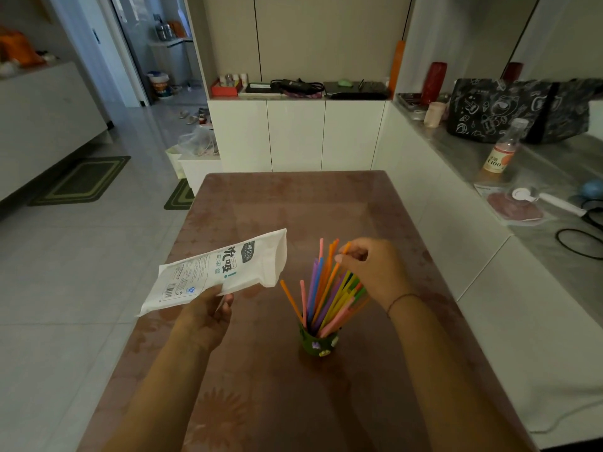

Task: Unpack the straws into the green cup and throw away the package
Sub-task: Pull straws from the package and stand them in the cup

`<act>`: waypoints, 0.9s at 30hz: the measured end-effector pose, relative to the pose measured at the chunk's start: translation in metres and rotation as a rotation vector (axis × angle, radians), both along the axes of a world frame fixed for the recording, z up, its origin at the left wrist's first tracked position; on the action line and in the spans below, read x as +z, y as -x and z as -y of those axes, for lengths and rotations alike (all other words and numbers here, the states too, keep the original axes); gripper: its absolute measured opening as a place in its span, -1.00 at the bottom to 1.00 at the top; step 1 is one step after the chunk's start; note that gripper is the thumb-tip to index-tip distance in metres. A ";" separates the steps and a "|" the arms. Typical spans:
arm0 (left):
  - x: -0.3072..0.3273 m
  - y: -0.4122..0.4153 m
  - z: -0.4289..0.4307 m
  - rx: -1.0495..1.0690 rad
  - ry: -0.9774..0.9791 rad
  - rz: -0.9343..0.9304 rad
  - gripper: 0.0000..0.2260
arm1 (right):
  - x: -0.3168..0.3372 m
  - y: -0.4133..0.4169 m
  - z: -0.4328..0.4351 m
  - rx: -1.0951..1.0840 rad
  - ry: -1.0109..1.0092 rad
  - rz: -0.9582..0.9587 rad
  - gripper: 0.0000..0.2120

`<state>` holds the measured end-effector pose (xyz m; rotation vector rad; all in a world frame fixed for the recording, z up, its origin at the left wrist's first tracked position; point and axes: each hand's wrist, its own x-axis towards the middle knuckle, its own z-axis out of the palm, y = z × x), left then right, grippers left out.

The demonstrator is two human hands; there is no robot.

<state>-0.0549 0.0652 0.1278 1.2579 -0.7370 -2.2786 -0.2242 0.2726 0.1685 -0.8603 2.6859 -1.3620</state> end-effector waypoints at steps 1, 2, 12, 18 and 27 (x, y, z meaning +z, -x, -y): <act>0.000 0.000 0.000 -0.001 0.000 -0.001 -0.83 | 0.002 0.000 -0.001 -0.006 0.031 0.008 -0.92; 0.000 0.000 0.001 -0.002 0.000 0.000 -0.83 | 0.003 0.000 -0.001 -0.009 0.048 0.010 -0.93; 0.001 0.007 0.000 -0.033 -0.024 -0.035 -0.83 | -0.003 -0.003 0.004 -0.043 -0.209 0.032 -0.86; 0.004 0.010 -0.002 -0.069 -0.085 -0.078 -0.89 | -0.005 -0.005 0.006 -0.042 -0.319 -0.011 -0.86; 0.025 0.001 -0.008 -0.370 -0.189 -0.236 -0.59 | 0.024 -0.013 0.008 0.265 0.103 0.071 -0.30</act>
